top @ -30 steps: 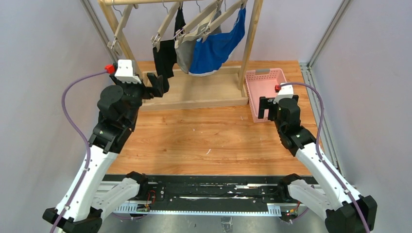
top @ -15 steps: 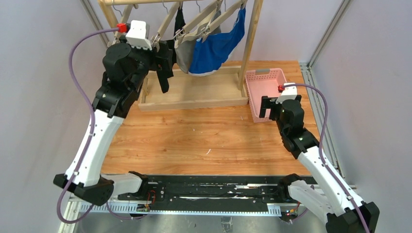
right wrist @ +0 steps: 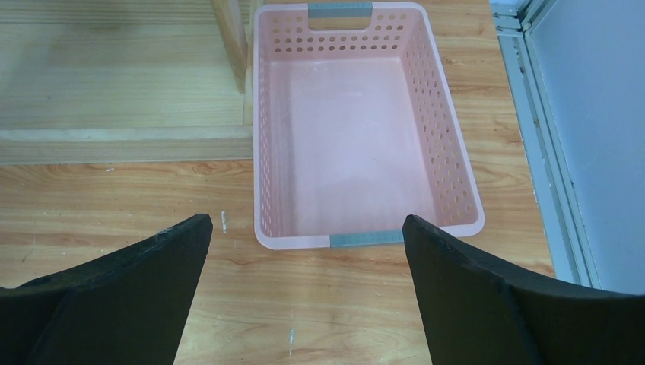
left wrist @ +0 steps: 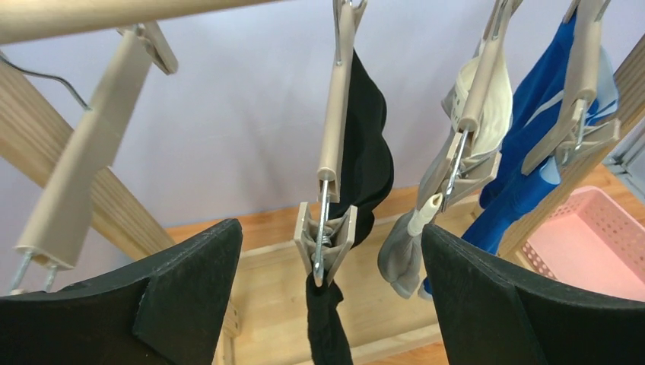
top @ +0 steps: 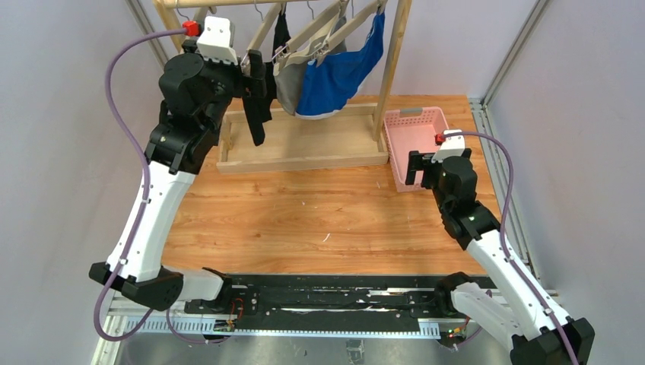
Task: Remove the underwear clipped to the hanger
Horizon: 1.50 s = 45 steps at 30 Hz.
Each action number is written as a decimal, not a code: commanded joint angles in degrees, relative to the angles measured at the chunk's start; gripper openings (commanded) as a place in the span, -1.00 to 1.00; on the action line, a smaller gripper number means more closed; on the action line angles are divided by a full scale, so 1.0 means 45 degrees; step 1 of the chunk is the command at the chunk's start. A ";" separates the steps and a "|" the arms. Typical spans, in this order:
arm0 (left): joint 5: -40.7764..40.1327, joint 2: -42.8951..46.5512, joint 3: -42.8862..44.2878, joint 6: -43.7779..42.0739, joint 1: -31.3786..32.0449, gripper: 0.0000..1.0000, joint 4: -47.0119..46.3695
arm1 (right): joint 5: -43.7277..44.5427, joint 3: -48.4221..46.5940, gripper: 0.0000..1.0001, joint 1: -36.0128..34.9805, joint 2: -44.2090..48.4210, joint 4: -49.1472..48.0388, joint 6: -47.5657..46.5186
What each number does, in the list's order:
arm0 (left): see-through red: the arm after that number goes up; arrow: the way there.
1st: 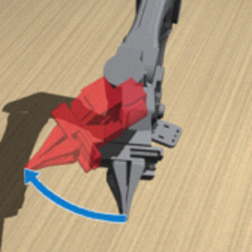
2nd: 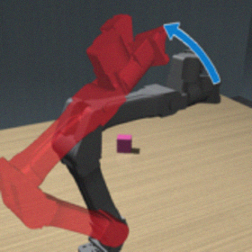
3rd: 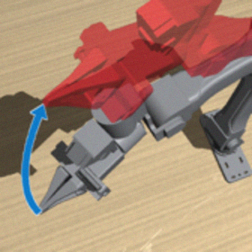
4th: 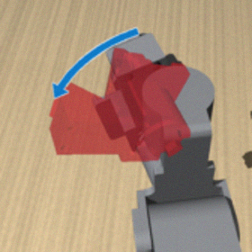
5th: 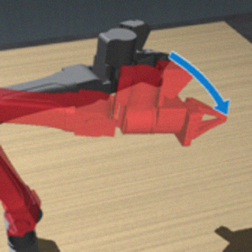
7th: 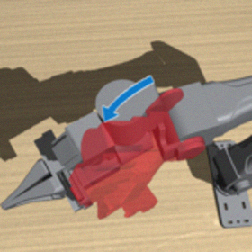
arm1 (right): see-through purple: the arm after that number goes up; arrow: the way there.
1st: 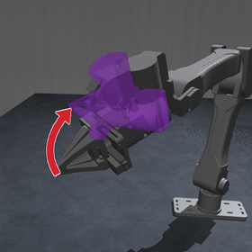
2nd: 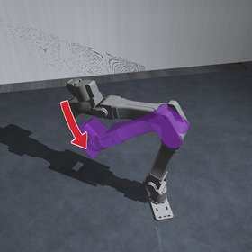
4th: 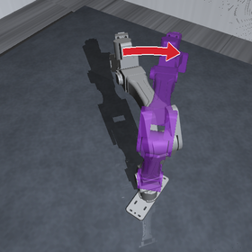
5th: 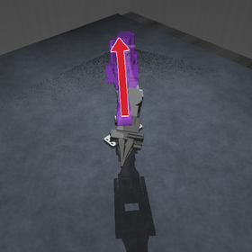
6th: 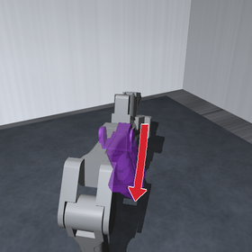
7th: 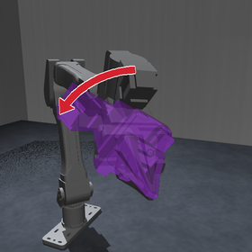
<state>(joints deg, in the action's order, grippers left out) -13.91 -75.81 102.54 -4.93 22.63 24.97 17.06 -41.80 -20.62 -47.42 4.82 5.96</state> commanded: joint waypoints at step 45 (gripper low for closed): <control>0.4798 -0.4991 0.8033 0.0340 -0.2471 -0.03 0.3828 | -0.1695 0.0262 0.94 -0.0416 -0.0059 -0.0462 0.0346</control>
<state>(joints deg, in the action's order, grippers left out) 7.33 -97.47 136.55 -2.61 11.81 42.33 10.31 -41.71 -21.45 -48.75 4.40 6.52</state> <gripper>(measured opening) 0.494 0.973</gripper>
